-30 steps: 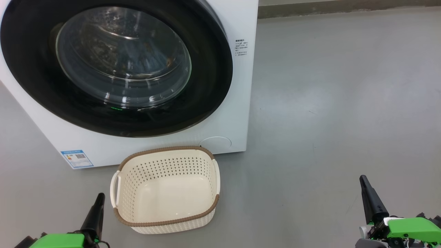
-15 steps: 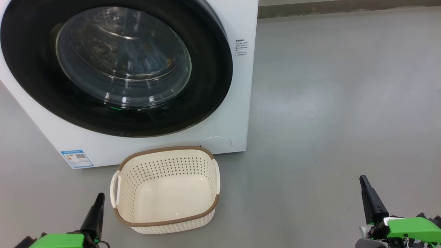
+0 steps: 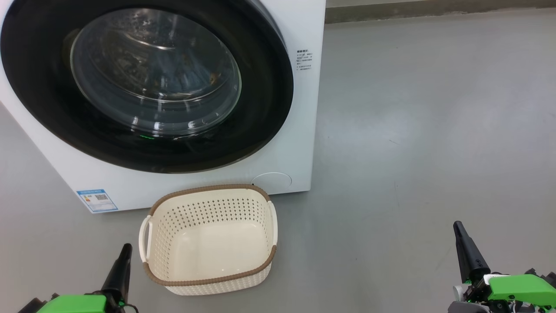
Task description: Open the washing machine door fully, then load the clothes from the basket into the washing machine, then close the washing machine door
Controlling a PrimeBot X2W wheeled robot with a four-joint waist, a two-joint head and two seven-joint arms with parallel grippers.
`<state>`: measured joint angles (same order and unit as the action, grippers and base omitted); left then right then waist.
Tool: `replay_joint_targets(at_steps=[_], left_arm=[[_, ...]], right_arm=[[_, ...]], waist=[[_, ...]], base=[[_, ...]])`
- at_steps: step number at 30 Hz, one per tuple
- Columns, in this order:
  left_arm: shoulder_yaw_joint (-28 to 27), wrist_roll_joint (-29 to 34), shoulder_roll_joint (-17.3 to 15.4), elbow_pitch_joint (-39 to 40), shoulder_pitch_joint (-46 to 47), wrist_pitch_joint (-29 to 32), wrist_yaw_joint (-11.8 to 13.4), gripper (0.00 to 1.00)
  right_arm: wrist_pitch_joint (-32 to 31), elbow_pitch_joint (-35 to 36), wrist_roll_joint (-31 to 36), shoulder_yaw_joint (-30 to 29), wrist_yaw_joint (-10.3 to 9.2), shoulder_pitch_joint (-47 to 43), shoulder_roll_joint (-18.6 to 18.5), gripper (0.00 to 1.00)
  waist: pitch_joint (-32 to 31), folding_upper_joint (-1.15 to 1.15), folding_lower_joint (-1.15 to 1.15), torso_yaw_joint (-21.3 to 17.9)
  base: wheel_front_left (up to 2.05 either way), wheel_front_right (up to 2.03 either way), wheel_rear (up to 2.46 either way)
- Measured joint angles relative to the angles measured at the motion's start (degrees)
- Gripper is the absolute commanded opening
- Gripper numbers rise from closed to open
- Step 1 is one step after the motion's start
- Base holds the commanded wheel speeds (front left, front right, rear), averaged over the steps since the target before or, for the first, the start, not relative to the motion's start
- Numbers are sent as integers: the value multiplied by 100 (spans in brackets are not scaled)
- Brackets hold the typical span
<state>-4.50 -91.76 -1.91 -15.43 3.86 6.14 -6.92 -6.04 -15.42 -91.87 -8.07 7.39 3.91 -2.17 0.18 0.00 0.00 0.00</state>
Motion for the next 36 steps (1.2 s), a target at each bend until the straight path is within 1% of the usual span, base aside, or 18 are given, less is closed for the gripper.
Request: replay_joint_targets(at_steps=[36], left_arm=[[-4,0,0,0,0,0,0,0]], right_arm=[[0,0,0,0,0,0,0,0]], waist=[[0,0,0,0]], base=[[0,0,0]])
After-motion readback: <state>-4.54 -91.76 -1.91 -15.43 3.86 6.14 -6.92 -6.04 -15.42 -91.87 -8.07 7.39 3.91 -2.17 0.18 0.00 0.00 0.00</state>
